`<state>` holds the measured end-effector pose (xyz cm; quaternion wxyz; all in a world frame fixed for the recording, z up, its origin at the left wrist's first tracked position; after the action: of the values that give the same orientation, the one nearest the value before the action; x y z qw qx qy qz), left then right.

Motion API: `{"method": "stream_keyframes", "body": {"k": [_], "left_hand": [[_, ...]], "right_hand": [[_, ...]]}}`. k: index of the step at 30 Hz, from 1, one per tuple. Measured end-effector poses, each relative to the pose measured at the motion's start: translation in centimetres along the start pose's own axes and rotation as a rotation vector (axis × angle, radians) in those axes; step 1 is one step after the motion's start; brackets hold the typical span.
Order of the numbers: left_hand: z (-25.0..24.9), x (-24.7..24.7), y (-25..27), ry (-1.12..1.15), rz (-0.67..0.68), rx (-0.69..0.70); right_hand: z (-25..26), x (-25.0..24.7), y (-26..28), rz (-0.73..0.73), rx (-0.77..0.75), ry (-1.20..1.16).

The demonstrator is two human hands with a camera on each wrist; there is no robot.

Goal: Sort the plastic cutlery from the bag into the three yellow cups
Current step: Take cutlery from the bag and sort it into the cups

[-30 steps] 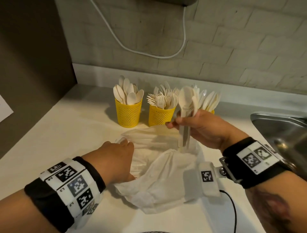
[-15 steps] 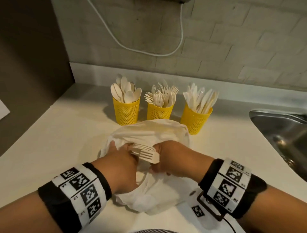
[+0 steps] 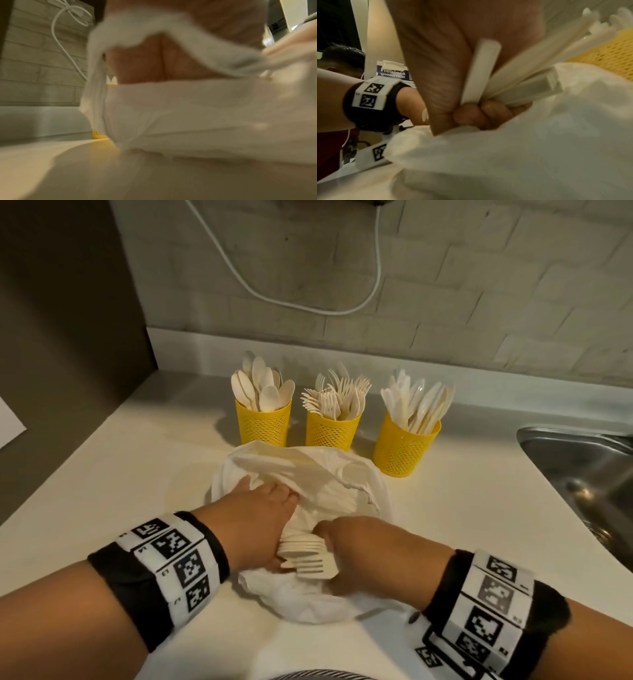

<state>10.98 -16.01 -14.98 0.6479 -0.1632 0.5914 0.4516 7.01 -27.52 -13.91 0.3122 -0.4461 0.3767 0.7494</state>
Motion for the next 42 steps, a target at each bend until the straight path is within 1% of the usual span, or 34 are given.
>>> {"method": "stream_keyframes", "body": {"k": [2,3,6,8,11,13,15,17,19,20,21,23,24,25,26,28,29,30,31,32,33,35,37,38,40,41,42], "left_hand": [[-0.1,-1.3,0.1,0.004,-0.117,0.03],[-0.1,-1.8,0.4,0.004,-0.154,0.03],[-0.2,-3.0,1.6,0.021,-0.206,0.018],[-0.3,-3.9,2.5,0.081,-0.243,0.016],[-0.8,-4.2,3.3,0.168,-0.225,0.019],[-1.0,-3.9,3.1,0.274,-0.191,0.004],[-1.5,-3.3,2.6,0.354,-0.154,0.036],[-2.1,-2.8,2.4,0.364,-0.138,0.071],[-2.2,-2.1,2.4,0.358,-0.128,0.059],[-2.1,-1.6,2.5,0.361,-0.117,0.044],[-2.0,-1.1,2.5,0.367,-0.102,0.037],[-1.8,-0.3,2.3,0.366,-0.079,0.046],[-1.6,0.1,2.2,0.356,-0.054,0.048],[-1.6,0.5,2.0,0.341,-0.022,0.057],[-1.8,0.7,2.0,0.327,0.011,0.072],[-2.3,0.4,2.0,0.287,0.042,0.12],[-2.6,0.0,1.9,0.255,0.017,0.161],[-3.0,-0.4,1.8,0.222,-0.03,0.21],[-3.4,-0.8,1.8,0.207,-0.096,0.265],[-3.8,-1.6,2.0,0.212,-0.174,0.326],[-4.3,-2.3,2.2,0.212,-0.251,0.392],[-4.9,-2.8,2.4,0.175,-0.335,0.485],[-5.2,-2.2,2.4,0.132,-0.339,0.524],[-5.2,-1.8,2.3,0.105,-0.324,0.515],[-4.9,-1.3,2.2,0.053,-0.356,0.476],[-4.8,-1.1,2.1,0.075,-0.354,0.473],[-4.6,-1.4,2.3,0.159,-0.311,0.454]], "right_hand": [[-0.1,-0.6,-0.4,-0.078,0.032,0.055],[-0.4,-1.0,-0.7,-0.098,0.056,0.081],[-1.9,-1.6,-1.4,-0.071,0.188,0.108],[-2.5,-1.7,-1.8,-0.059,0.222,0.098],[-3.7,-2.6,-1.7,-0.061,0.279,-0.048],[-4.6,-3.6,-1.3,-0.089,0.33,-0.245],[-4.8,-4.8,-0.9,-0.139,0.313,-0.366],[-4.6,-5.7,-0.5,-0.18,0.227,-0.345],[-4.0,-6.4,0.2,-0.189,0.143,-0.299],[-3.9,-6.4,0.7,-0.149,0.124,-0.304],[-4.0,-6.3,1.2,-0.073,0.129,-0.321],[-4.3,-5.8,2.2,0.122,0.191,-0.34],[-4.6,-5.9,2.7,0.177,0.224,-0.338],[-4.8,-6.4,3.0,0.173,0.244,-0.334],[-4.8,-7.3,3.1,0.112,0.241,-0.343],[-4.3,-9.7,2.6,-0.122,0.196,-0.432],[-3.9,-10.7,2.3,-0.228,0.169,-0.485],[-3.3,-11.0,1.9,-0.282,0.146,-0.505],[-2.6,-10.8,1.2,-0.277,0.132,-0.462],[-1.9,-10.1,0.5,-0.219,0.126,-0.369],[-1.3,-8.9,-0.3,-0.134,0.118,-0.267],[-0.8,-6.4,-1.5,0.031,0.11,-0.134],[-1.3,-4.6,-2.1,0.121,0.104,-0.027],[-1.6,-4.0,-2.1,0.144,0.104,0.03],[-2.5,-3.1,-1.9,0.157,0.118,0.085],[-2.8,-2.8,-1.7,0.151,0.126,0.097],[-3.0,-2.6,-1.6,0.137,0.129,0.111]]}}
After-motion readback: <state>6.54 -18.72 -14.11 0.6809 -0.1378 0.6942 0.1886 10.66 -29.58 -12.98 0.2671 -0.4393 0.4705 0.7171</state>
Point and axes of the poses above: each hand's wrist, its own y-axis away from the middle knuckle, its own x-axis out of the palm, z = x × y, the point moved 7 cm from there along -y, towards the middle knuckle, and after that the axes turned 9 degrees about -y, right-handed, at the moved point
